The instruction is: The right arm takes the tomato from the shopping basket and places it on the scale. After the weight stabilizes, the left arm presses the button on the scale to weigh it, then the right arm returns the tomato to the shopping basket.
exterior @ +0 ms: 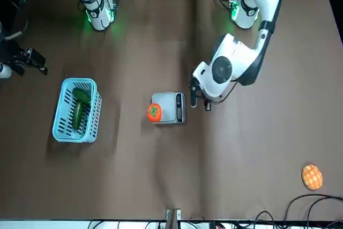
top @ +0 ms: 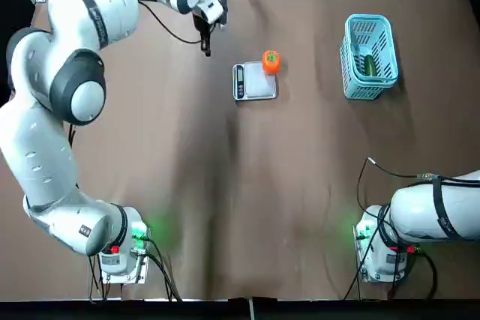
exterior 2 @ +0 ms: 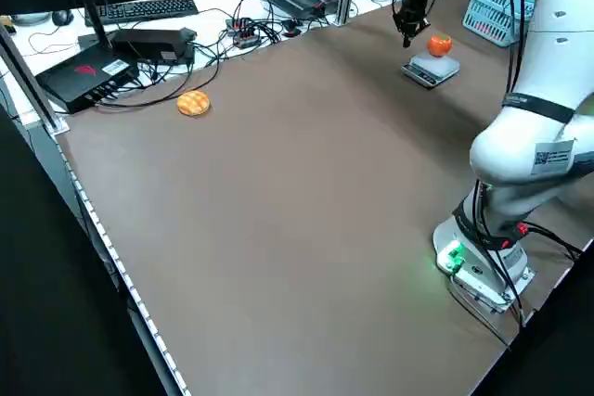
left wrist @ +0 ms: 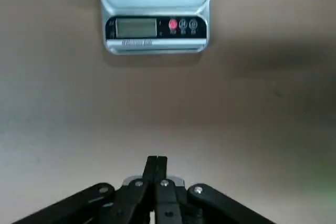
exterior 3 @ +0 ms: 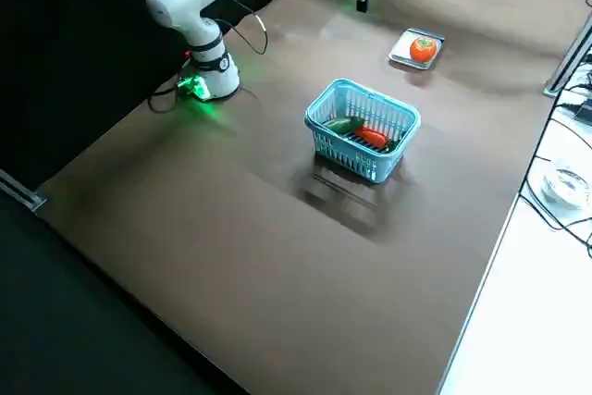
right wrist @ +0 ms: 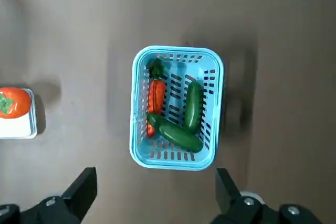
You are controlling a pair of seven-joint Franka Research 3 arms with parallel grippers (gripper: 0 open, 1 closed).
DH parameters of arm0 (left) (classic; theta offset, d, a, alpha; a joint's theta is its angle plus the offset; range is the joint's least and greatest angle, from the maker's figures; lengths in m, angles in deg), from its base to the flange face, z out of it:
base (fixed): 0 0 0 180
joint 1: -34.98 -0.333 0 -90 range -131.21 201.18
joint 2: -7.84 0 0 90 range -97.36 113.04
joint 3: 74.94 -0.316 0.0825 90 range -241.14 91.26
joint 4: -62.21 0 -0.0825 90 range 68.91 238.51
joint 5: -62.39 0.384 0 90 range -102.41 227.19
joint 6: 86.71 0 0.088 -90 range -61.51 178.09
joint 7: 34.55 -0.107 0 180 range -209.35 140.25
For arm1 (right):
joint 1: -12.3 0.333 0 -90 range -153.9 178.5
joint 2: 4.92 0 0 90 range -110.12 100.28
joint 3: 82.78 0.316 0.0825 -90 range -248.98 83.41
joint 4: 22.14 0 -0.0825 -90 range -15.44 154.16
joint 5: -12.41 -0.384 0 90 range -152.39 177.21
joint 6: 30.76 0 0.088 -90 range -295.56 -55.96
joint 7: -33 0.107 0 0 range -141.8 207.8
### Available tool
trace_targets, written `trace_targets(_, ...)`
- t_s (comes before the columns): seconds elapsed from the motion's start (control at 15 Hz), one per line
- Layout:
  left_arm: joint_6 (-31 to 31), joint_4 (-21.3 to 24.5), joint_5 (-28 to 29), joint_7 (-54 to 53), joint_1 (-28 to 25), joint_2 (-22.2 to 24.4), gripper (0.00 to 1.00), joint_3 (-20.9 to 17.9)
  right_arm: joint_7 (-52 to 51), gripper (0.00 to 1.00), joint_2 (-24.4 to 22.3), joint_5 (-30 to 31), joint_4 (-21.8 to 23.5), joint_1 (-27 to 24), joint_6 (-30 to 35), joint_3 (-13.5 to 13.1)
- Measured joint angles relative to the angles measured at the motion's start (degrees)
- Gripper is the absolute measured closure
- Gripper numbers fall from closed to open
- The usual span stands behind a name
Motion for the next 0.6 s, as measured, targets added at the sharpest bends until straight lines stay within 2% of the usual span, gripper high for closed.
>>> trace_targets(0.6, 8.1, 0.0, 0.0, 2.9, 6.9, -5.8, 0.99, 0.2, 0.0, 0.0, 0.0, 0.0, 0.0, 0.0, -0.2, 0.1)
